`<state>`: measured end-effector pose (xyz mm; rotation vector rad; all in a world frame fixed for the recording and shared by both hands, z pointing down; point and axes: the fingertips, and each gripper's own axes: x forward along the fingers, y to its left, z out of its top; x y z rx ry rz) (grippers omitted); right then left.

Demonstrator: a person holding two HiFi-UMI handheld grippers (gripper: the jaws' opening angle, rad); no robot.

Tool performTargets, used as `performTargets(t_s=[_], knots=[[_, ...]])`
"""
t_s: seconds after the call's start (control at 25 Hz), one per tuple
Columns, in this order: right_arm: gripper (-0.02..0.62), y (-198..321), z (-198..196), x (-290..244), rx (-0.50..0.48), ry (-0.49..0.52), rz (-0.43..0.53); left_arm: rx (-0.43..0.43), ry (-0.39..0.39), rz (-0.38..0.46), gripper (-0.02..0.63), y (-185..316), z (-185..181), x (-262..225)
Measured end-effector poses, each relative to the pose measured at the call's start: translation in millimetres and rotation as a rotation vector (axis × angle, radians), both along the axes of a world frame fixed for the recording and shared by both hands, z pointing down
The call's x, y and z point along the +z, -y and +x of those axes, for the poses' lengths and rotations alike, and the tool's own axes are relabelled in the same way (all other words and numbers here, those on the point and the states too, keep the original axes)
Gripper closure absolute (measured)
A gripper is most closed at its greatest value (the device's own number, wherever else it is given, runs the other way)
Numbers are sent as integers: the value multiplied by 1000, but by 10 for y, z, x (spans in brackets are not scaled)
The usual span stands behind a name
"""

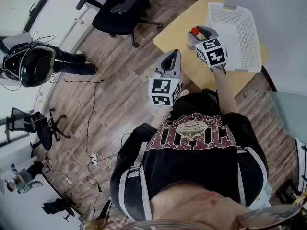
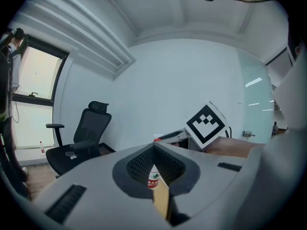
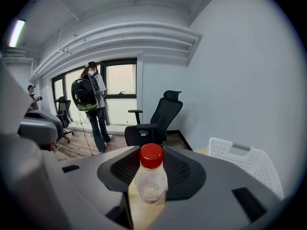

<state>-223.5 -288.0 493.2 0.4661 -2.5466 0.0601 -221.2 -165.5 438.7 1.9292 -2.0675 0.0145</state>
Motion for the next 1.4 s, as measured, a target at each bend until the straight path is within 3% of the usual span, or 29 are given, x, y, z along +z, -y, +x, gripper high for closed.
performTargets(t_s=[0.32,1.4], knots=[[434,10,-53,200,1,-11,-40,-16,-3,-9,558,-3,-51,14],[434,-126,-102,537,7,-48,-36,-30,-9,-11,558,-60,-106,53]])
